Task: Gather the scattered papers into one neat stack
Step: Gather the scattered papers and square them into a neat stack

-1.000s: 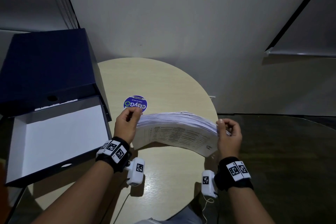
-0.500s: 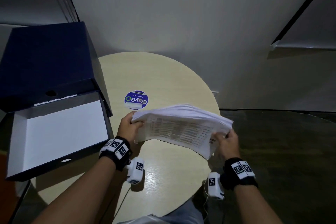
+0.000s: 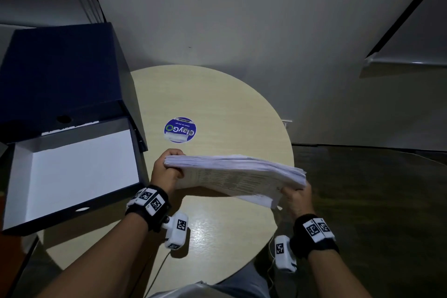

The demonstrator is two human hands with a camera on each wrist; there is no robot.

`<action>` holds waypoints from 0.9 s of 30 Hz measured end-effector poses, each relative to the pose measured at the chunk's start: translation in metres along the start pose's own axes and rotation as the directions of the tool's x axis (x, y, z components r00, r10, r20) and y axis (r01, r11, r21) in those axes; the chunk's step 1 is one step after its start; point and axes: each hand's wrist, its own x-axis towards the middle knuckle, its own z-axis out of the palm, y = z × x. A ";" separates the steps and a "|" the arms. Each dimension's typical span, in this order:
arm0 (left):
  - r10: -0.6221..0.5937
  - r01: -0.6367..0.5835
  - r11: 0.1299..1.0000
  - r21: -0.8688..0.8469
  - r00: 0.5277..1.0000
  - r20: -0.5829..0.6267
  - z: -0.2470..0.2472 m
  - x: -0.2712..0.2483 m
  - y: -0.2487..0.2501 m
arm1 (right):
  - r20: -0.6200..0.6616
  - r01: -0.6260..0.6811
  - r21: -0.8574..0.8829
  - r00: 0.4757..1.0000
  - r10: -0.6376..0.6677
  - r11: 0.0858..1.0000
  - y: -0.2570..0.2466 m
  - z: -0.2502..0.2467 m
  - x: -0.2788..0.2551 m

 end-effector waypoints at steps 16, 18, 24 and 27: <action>0.002 -0.003 0.998 -0.056 1.000 -0.031 0.003 -0.010 0.009 | 0.009 0.098 -0.065 0.995 -0.097 0.993 0.004 -0.003 -0.001; 0.008 -0.008 0.999 -0.042 1.000 -0.014 0.006 -0.012 0.013 | 0.009 0.082 -0.047 0.997 -0.082 0.996 0.001 0.001 -0.002; 0.050 -0.050 0.999 0.013 0.999 -0.007 0.000 -0.004 0.016 | -0.006 0.074 -0.044 0.997 -0.074 0.996 -0.003 0.003 0.003; 0.021 -0.022 0.999 0.037 0.999 0.026 0.005 0.000 0.010 | -0.019 0.071 -0.093 0.997 -0.074 0.993 0.005 0.007 0.010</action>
